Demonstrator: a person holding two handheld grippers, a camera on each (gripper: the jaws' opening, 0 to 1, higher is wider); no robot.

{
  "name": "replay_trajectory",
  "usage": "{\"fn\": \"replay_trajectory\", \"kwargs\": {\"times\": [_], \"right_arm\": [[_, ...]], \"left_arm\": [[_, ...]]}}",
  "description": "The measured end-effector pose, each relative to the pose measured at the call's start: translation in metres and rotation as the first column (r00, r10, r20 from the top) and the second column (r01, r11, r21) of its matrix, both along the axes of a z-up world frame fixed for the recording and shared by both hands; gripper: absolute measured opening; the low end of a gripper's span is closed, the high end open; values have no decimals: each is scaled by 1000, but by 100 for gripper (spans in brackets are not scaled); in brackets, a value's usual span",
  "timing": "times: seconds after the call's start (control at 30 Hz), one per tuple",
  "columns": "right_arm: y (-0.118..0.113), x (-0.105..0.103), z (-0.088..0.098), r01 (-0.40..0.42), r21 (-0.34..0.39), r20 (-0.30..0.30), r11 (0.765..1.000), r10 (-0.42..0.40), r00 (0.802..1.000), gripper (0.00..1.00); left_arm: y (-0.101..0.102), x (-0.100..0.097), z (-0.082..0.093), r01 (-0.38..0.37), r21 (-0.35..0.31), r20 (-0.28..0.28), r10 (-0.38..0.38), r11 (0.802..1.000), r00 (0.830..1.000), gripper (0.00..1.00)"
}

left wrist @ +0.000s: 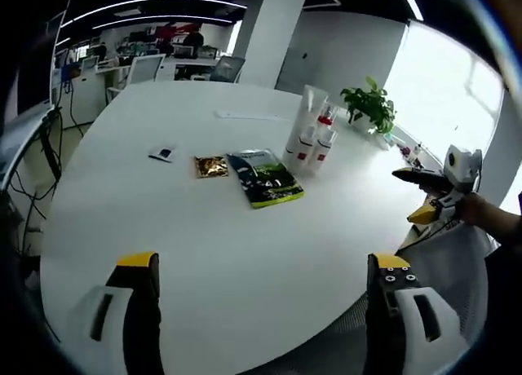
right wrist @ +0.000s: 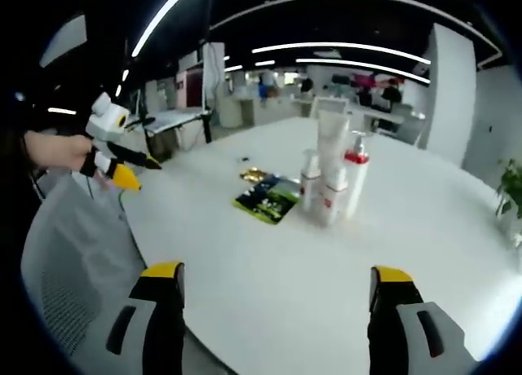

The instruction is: Arrange the skincare products in the storage area until every visible bottle or jar stands upright without overlapping.

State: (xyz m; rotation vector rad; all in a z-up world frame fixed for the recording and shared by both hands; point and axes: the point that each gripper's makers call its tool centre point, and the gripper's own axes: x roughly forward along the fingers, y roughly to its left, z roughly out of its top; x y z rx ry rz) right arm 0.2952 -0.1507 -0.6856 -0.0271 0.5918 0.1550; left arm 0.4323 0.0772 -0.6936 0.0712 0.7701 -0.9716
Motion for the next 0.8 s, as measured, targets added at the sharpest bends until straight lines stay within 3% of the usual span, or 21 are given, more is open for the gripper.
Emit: {"fn": "replay_trajectory", "kwargs": {"times": [0.3, 0.57, 0.8], "right_arm": [[-3, -1, -3, 15, 12, -10, 1000, -15, 1000, 96], [-3, -2, -8, 10, 19, -36, 1000, -10, 999, 96], [-3, -3, -13, 10, 27, -58, 1000, -9, 998, 95]], "left_arm": [[-4, 26, -6, -19, 50, -4, 19, 999, 1000, 95], [-13, 67, -10, -27, 93, 1, 27, 995, 1000, 91], [-19, 100, -23, -24, 151, -7, 25, 988, 1000, 86]]}}
